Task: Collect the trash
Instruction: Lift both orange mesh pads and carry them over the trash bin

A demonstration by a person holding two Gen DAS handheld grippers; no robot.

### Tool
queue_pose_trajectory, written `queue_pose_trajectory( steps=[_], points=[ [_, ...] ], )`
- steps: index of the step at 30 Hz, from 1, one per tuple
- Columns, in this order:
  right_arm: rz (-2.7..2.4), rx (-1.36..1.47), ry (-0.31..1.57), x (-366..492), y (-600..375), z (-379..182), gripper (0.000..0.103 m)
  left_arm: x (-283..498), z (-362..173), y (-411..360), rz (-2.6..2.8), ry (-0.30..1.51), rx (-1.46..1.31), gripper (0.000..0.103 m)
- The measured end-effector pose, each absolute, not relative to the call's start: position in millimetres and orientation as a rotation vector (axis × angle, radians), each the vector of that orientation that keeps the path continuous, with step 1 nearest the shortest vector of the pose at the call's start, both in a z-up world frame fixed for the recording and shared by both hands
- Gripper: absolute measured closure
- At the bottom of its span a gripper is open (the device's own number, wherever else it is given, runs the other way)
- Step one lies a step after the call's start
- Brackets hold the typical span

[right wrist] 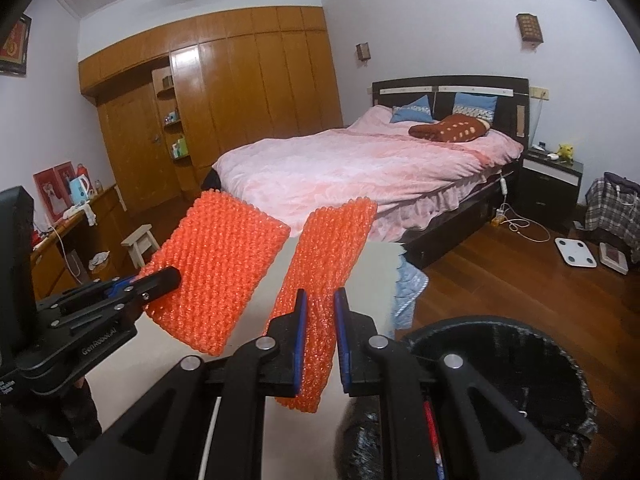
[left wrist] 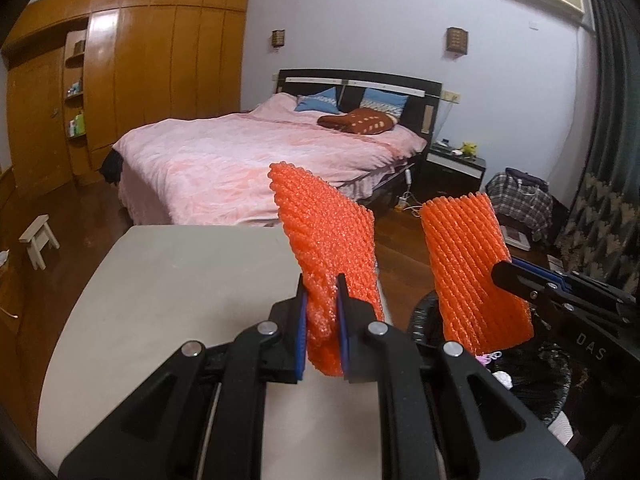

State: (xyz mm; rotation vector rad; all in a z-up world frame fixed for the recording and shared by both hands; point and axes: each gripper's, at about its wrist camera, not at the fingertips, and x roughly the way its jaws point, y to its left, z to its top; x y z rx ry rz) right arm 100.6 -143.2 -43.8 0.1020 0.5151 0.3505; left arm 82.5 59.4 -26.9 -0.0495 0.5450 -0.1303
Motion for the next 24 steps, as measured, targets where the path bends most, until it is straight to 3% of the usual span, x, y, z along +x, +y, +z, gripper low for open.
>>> queue_pose_trajectory(
  steps=[24],
  points=[
    [0.169, 0.147, 0.5, 65.7, -225.2, -43.9, 0.089, 83.8, -29.0, -34.5, -0.339, 0.537, 0.013, 0.091]
  ],
)
